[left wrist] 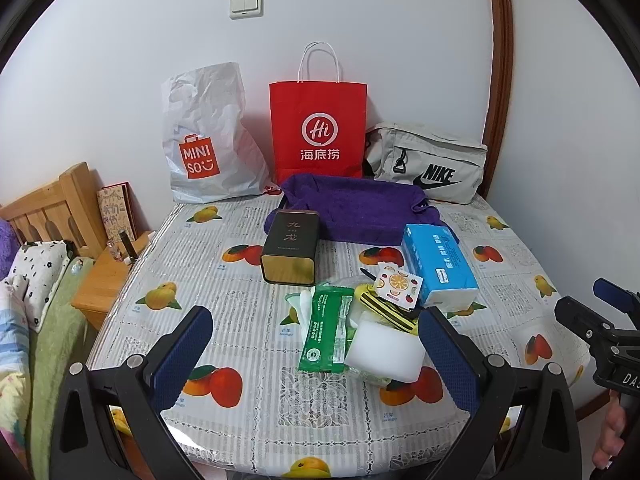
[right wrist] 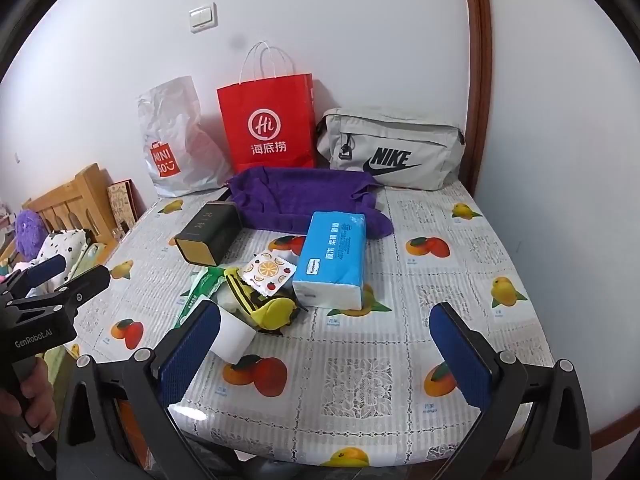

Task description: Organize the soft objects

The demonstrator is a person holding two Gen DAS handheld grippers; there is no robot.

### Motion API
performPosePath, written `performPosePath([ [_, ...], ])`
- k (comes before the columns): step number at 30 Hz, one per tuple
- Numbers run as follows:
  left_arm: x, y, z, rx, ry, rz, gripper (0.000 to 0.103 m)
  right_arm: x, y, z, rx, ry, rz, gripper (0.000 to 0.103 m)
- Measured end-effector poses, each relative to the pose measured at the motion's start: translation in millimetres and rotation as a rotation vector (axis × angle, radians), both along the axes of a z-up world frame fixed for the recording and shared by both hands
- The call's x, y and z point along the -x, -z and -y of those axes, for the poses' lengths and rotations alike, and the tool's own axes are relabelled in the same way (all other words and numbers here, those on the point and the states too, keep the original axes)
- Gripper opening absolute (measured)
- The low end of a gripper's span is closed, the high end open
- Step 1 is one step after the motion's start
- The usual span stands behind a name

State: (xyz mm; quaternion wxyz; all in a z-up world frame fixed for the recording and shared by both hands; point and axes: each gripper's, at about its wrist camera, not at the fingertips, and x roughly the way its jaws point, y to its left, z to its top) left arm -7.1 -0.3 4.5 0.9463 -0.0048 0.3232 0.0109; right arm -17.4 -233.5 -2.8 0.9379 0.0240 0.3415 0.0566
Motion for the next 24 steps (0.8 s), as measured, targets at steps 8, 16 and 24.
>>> performPosePath([
  [8, 1.1, -0.3, -0.5, -0.002, -0.001, 0.003, 0.103, 0.2, -0.1, -2.4, 0.002, -0.005, 0.0, 0.103],
  [16, 0.9, -1.9, -0.7, 0.001, 0.003, 0.005, 0.103, 2.1, -2.8, -1.6, 0.008, -0.003, 0.006, 0.103],
  [24, 2.6, -4.8, 0.6, 0.006, 0.01, 0.01, 0.103, 3.0, -5.7, 1.7, 0.004, 0.007, 0.008, 0.103],
])
